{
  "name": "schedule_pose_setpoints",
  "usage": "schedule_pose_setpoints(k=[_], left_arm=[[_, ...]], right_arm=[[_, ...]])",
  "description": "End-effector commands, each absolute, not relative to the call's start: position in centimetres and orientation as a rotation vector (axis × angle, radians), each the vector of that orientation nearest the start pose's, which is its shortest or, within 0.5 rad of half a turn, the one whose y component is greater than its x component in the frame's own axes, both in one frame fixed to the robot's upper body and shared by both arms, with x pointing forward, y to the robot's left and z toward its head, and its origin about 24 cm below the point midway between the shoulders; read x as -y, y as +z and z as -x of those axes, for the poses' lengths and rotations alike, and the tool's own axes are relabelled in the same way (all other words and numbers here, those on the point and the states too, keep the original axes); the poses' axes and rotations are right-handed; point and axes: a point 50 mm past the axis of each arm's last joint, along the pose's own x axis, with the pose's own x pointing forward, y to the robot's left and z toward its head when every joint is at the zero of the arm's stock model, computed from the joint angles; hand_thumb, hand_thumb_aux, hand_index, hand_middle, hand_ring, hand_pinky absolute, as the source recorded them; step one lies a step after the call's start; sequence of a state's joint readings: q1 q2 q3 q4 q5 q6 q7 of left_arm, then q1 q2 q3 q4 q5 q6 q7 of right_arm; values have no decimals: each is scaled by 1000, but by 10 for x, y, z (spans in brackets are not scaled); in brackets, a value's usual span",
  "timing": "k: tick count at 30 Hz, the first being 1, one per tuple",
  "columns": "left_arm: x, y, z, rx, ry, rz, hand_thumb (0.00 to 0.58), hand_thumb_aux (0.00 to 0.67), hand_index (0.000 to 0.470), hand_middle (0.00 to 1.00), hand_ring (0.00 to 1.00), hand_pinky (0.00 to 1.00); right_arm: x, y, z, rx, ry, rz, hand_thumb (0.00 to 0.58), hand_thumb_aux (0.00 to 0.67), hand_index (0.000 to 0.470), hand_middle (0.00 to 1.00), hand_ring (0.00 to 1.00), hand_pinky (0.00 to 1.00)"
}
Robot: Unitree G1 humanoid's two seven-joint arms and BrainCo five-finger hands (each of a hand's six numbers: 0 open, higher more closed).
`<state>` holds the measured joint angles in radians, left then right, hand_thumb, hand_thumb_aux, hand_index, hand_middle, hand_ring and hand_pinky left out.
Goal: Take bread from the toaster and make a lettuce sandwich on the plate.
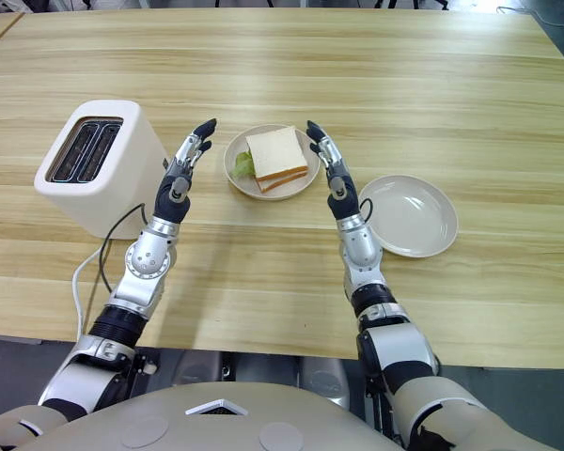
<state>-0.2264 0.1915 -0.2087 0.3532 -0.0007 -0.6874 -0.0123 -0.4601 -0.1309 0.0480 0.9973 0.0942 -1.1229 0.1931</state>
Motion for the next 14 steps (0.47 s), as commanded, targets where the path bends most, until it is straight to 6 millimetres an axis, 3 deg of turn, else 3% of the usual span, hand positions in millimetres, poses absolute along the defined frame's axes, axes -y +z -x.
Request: schedule_pose_setpoints(k=[1,11,14], left_arm=[[-125,71,-278,507,-311,-122,0,0,0,0,0,0],[-138,76,-283,522,-241,-87,0,0,0,0,0,0],[-139,76,-287,518,-236,-76,0,0,0,0,0,0]], right_arm=[[147,45,-290,572,257,92,0,0,0,0,0,0],[154,68,-298,679,199,69,0,0,0,0,0,0],[156,67,-298,681,160,52,0,0,0,0,0,0]])
